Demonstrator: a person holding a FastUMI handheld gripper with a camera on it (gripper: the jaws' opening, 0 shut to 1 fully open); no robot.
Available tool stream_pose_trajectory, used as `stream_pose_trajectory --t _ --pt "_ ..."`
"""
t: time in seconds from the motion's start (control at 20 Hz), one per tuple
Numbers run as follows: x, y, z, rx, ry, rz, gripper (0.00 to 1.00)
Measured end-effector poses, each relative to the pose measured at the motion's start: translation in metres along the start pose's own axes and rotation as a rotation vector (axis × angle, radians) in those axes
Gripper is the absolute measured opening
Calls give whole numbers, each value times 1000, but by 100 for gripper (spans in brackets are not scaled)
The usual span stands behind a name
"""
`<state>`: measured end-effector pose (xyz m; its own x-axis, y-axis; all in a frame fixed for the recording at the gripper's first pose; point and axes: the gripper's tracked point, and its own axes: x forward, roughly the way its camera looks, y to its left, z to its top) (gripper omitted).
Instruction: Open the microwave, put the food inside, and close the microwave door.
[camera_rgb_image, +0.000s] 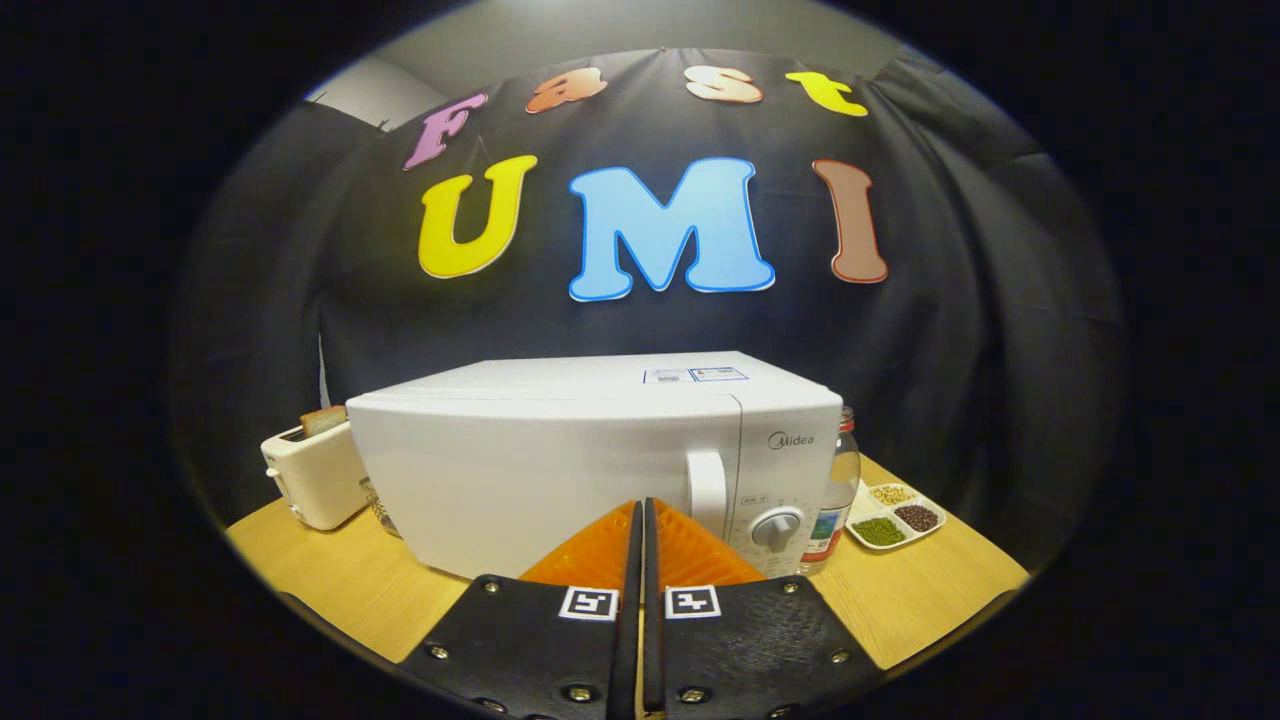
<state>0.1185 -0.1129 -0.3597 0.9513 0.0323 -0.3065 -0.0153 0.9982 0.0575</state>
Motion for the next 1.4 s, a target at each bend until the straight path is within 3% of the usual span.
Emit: stream_pose_trajectory --t 0.25,0.45,0.6,0.85,1.2,1.4 --pt "-94 28 6 2 -21 135 3" --pt "-155 35 3 -44 -41 177 3" --pt "-192 42 17 -11 -45 211 3" --pt "-233 34 94 85 -85 109 3" --pt "-281 68 236 -20 -271 69 7" --pt "-281 69 265 -37 -324 -10 7"
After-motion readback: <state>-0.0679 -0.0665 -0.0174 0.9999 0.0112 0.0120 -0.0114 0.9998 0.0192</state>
